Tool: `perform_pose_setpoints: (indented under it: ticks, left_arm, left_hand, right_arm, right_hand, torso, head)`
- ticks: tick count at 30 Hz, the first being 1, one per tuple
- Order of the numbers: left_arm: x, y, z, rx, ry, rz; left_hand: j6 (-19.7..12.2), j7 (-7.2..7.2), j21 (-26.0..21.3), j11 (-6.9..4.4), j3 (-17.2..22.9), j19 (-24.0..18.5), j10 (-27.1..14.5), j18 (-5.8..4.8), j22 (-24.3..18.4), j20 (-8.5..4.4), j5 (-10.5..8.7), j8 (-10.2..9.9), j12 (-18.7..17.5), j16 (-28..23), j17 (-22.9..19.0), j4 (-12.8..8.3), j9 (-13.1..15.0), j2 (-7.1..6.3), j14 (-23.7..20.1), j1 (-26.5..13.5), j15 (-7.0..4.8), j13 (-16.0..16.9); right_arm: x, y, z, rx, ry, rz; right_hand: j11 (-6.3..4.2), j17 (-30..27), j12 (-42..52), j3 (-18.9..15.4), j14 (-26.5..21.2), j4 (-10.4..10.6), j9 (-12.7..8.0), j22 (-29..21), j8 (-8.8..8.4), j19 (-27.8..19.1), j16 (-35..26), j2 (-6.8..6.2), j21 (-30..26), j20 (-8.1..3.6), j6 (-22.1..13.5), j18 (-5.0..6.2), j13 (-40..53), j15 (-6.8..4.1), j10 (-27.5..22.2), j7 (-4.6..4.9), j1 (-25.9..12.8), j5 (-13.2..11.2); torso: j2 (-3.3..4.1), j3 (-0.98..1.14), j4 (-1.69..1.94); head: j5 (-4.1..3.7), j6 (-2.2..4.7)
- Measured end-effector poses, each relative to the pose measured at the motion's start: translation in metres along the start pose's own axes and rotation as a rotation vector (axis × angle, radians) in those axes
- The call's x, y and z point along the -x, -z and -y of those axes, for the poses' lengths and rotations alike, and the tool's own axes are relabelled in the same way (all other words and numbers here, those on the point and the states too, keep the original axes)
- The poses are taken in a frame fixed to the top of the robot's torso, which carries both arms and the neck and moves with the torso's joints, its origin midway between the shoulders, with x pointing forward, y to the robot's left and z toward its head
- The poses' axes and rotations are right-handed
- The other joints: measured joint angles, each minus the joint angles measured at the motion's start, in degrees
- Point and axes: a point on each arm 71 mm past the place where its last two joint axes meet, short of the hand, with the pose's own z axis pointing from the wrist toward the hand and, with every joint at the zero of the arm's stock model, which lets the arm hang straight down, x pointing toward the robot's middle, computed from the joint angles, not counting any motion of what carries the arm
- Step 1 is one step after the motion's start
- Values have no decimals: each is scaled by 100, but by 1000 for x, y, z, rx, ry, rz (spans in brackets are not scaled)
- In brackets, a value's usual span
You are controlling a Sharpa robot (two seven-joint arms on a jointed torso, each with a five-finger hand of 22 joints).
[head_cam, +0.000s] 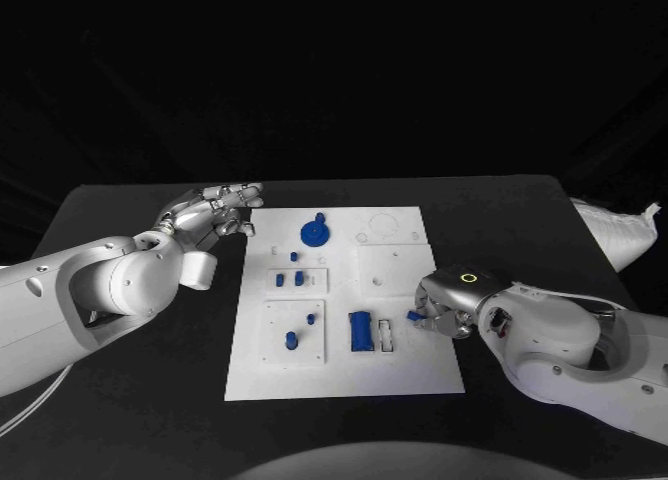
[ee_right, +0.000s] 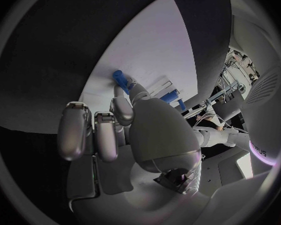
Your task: Assemble the parts on the task board
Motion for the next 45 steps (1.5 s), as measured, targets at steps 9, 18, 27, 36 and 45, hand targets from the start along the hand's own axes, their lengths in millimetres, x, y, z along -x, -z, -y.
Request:
perform_pose_setpoints:
  ticks: [9,18,27,36,45]
  left_arm:
    - [0,0,0,0,-2,-1]
    - [0,0,0,-1,-3,-1]
    - [-1,0,0,-1,-4,-2]
    - [-1,0,0,0,-3,-5]
    - [-2,1,0,0,-3,-7]
  left_hand:
    - [0,0,0,0,0,0,0,0,0,0,0,0,0,0,0,0,0,0,0,0,0,0]
    - [0,0,0,0,0,0,0,0,-5,0,0,29,0,0,0,0,0,0,0,0,0,0]
    - [0,0,0,0,0,0,0,0,-5,0,0,29,0,0,0,0,0,0,0,0,0,-1]
    - [0,0,0,0,0,0,0,0,-5,0,0,29,0,0,0,0,0,0,0,0,0,0]
    - [0,0,0,0,0,0,0,0,-5,0,0,29,0,0,0,0,0,0,0,0,0,4]
  right_arm:
    - [-2,0,0,-2,-11,22]
    - [-3,5,4,-24,-87,32]
    - [-4,10,5,-56,-227,9]
    - [-2,14,-1,-67,-347,-17]
    - [-1,15,-8,-69,-430,-26]
  right_hand:
    - [11,-1,31,367,-10,178,0,33,-90,0,0,-130,0,0,97,0,80,11,-10,-13,-61,354]
    - [-25,-2,90,1131,-8,59,-284,108,-154,4,0,-325,3,4,187,1,91,11,42,-2,-380,532]
    - [-33,-2,142,1546,-8,-161,-277,145,-128,24,25,-470,28,18,208,0,128,7,91,17,-738,588]
    - [-54,-2,142,1566,-8,-134,-196,167,-128,43,46,-545,51,-1,263,0,145,7,113,-37,-965,796]
    - [-64,-3,245,1343,-9,89,-166,239,-111,43,70,-601,88,-1,396,1,212,7,165,-108,-1333,843]
  torso:
    - [-1,0,-2]
    - [2,2,-3]
    - [3,-1,-2]
    - [4,-3,1]
    - [4,-4,3]
  head:
    - [4,2]
    - [10,3]
    - [-1,-2]
    - [12,-24]
    - [20,-50]
